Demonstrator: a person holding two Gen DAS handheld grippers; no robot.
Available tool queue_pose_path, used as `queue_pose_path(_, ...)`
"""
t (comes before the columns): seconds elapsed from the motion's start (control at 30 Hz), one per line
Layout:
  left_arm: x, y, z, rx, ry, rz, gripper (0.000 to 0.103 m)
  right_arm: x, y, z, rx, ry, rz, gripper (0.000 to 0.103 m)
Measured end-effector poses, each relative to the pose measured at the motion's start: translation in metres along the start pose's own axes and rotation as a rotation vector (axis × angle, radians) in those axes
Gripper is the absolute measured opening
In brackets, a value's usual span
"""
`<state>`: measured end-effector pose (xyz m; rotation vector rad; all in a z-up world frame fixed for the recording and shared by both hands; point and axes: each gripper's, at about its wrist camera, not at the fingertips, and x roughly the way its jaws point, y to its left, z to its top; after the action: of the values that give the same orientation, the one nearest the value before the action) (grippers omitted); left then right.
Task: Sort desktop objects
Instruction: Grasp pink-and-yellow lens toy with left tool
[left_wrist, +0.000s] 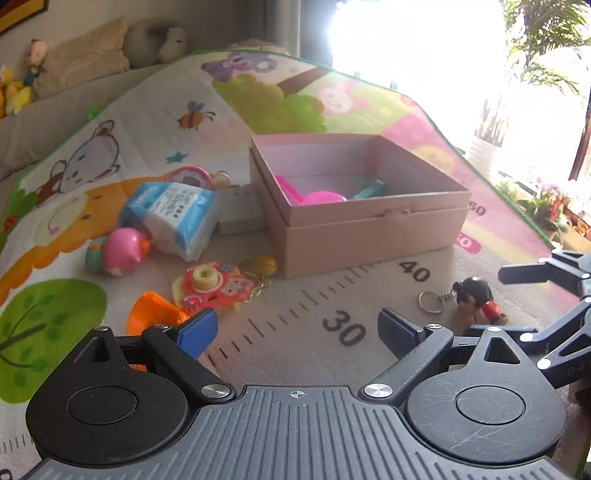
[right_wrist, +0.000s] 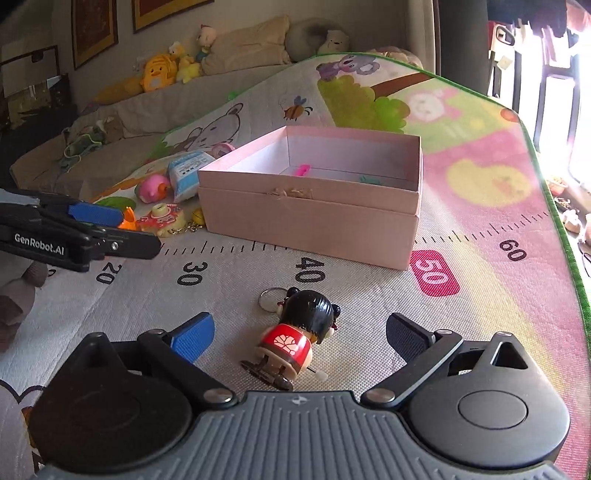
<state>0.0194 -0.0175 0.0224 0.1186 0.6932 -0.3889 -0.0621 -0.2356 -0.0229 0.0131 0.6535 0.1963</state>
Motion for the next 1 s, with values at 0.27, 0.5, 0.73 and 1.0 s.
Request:
queue_pose_path(0.27,0.016,0.041,0.009,-0.158,0.043,0.093,0.097,0.004,-0.002,0.001,0.018,0.013,0.004,0.101)
queue_pose_path(0.5,0.044,0.051,0.031,-0.323,0.068,0.170,0.089,0.003,0.002,0.000,0.005,0.003,-0.028,0.101)
queue_pose_path(0.73,0.038,0.057,0.028,-0.293,0.059,0.204,0.064,0.003,0.000,0.000,0.017,0.000,-0.022,0.103)
queue_pose_path(1.0,-0.013,0.014,-0.012,-0.099,0.072,0.068,0.062,-0.004,0.005,-0.002,-0.021,-0.001,-0.011,0.103)
